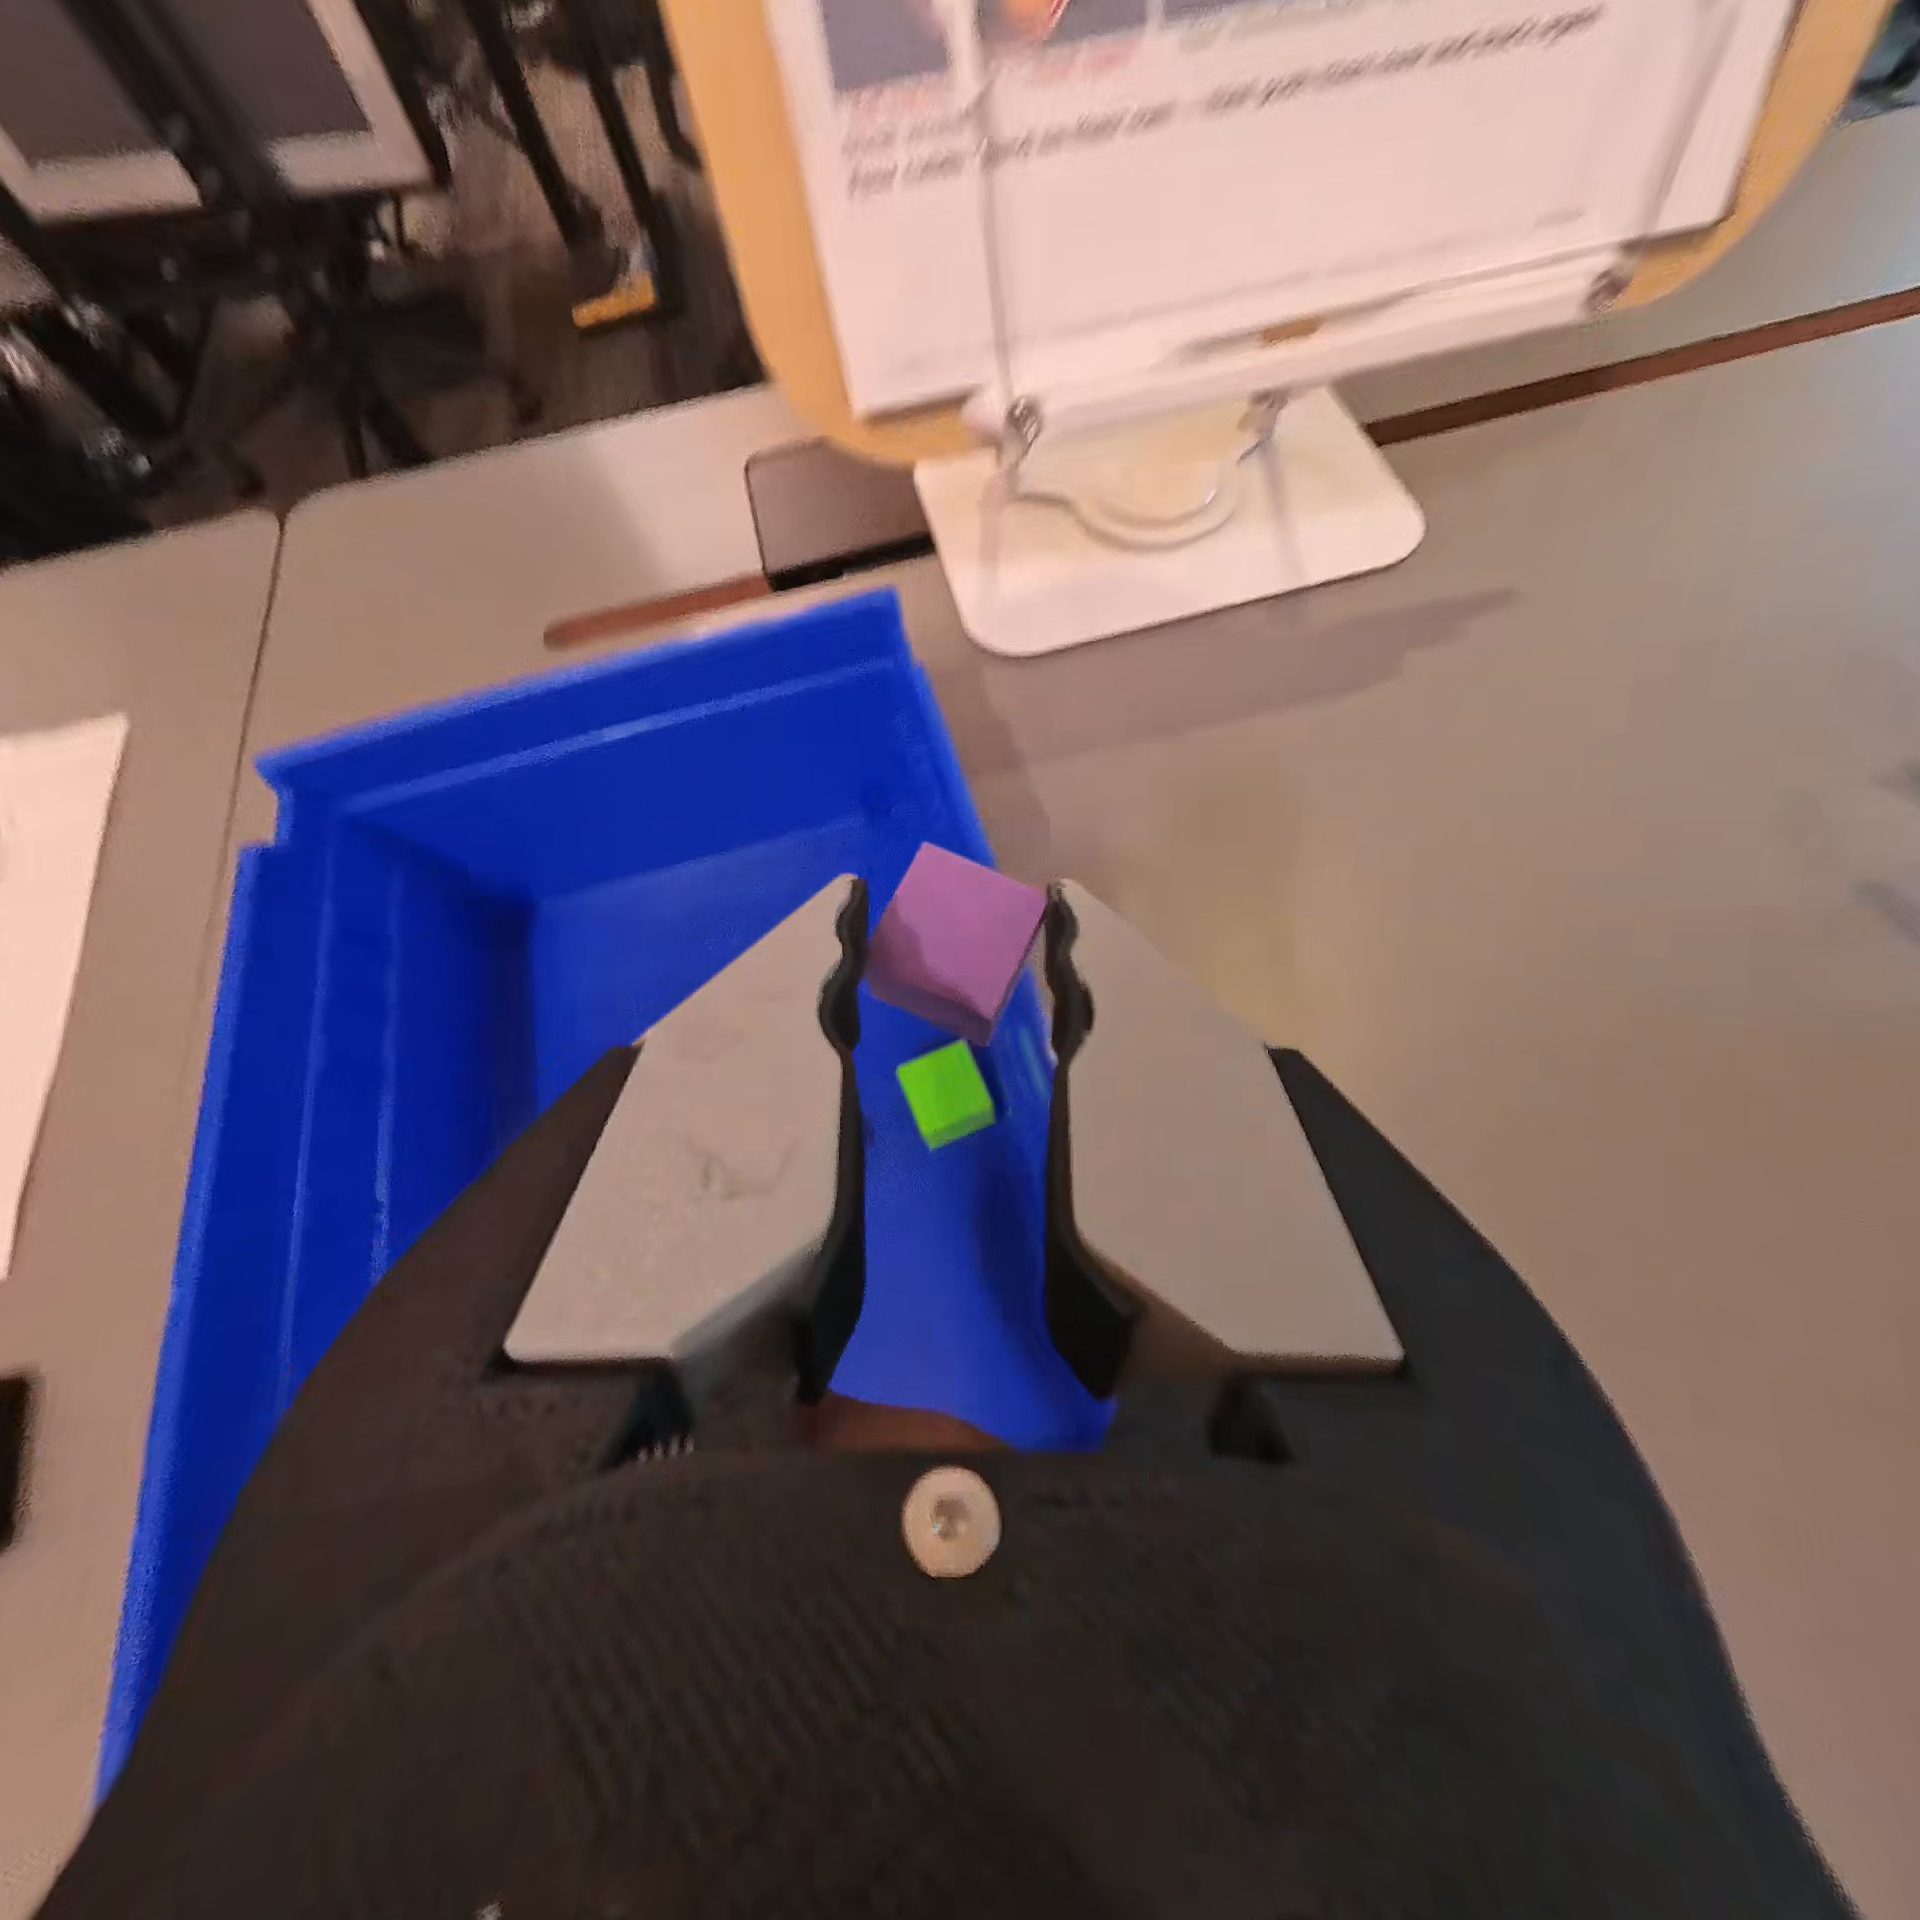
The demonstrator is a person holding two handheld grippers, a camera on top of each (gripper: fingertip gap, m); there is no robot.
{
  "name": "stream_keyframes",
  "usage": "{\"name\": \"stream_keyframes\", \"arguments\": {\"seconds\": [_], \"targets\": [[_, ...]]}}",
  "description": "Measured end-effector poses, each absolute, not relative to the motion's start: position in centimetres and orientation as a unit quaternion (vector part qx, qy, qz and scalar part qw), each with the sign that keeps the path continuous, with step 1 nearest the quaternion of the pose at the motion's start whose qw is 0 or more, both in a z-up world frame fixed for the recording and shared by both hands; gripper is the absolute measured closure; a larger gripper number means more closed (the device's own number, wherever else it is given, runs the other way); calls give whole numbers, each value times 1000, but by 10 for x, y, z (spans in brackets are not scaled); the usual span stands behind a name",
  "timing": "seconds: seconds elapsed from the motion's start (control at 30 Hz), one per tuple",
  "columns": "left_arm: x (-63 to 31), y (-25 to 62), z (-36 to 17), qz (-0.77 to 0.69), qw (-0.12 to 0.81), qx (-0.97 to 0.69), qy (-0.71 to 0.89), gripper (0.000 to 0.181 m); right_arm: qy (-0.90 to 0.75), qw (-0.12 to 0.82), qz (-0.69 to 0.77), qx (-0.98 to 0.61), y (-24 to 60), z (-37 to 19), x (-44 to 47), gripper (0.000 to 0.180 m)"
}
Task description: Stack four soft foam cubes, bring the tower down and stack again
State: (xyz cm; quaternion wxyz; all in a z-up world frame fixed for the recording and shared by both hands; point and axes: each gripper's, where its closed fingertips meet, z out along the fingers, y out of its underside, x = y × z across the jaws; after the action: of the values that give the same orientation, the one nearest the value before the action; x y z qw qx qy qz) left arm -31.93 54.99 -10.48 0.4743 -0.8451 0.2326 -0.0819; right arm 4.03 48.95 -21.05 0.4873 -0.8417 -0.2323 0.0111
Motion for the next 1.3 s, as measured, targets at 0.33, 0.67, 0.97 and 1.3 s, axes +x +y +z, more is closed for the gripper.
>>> {"name": "stream_keyframes", "arguments": {"seconds": [0.33, 0.67, 0.97, 1.3], "targets": [[-337, 547, -125, -82, 494, -838, 218, 131, -230, 476, 7, -849, 490, -221, 44, 119], [-224, 480, -57, -214, 550, -735, 333, 128, -236, 480, 10, -845, 490, -221, 39, 119], [-97, 451, -126, -279, 493, -706, 425, 128, -235, 485, 7, -843, 491, -220, 39, 118], [-65, 522, -205, -177, 514, -733, 409, 130, -215, 527, 52, -821, 490, -201, 33, 93]]}}
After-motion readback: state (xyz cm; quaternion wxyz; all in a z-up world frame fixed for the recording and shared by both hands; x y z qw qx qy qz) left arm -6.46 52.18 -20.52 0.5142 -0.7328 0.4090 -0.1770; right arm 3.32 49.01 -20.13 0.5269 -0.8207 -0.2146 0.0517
